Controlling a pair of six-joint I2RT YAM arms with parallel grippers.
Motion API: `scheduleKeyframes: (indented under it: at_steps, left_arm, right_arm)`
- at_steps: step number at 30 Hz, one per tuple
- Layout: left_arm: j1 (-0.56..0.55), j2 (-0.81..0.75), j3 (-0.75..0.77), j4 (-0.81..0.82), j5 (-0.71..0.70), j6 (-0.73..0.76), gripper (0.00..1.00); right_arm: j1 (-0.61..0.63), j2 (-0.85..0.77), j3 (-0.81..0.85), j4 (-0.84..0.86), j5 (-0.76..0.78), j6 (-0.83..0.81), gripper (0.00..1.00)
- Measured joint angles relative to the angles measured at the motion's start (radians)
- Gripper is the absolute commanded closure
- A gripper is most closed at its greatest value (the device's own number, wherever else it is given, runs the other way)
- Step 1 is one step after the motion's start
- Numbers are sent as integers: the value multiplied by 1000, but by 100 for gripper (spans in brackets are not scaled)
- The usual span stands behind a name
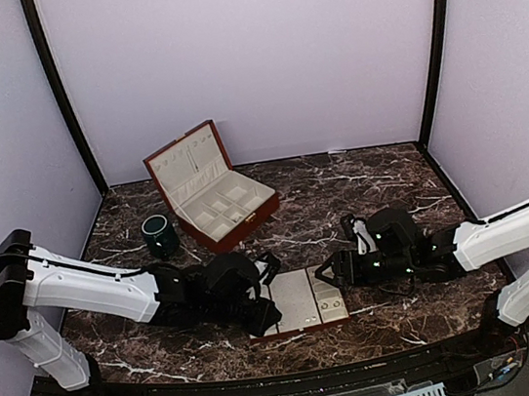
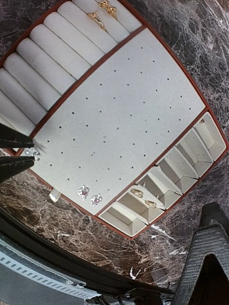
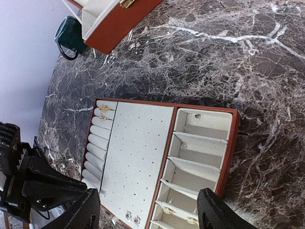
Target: Organize the mixed jewelry
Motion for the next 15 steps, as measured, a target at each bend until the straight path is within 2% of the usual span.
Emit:
scheduleKeyframes:
  at_steps: [15]
  left_arm:
    - [0, 60, 0, 16, 17, -1, 94]
  right_arm:
    - [0, 1, 0, 8, 0, 0, 29]
